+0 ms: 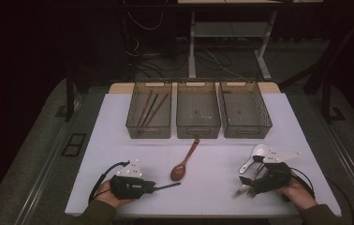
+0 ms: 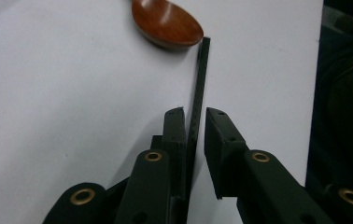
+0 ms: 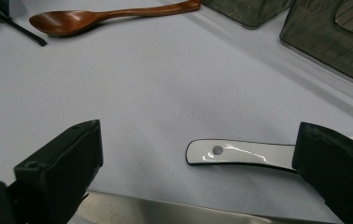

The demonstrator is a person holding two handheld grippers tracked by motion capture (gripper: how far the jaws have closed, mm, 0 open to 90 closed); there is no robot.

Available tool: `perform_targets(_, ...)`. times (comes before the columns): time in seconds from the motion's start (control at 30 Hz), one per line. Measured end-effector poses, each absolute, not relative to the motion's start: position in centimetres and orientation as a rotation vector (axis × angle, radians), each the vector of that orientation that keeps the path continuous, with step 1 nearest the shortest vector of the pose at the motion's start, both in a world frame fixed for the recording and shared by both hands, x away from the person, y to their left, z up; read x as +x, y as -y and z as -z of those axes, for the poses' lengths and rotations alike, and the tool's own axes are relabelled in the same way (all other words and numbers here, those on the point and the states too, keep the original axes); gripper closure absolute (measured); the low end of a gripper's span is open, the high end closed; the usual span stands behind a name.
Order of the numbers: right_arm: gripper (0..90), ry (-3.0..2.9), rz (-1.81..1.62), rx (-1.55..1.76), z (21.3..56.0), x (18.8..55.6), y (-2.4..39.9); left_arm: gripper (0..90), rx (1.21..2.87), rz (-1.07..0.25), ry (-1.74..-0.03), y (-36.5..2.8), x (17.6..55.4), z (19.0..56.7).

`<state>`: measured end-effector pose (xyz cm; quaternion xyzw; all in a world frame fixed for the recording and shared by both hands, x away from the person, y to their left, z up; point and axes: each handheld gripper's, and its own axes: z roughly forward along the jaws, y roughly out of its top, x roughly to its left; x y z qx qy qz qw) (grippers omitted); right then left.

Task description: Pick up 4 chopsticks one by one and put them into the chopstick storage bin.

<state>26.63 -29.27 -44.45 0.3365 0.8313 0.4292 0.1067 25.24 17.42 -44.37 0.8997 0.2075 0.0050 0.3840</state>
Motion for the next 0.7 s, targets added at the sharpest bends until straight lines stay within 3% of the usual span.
perform_targets(0.7,1.8,-2.448,-1.263,0.99,44.46,26.63,29.25,85.1,2.312,0.009,-0.446,-17.17,25.36,44.66)
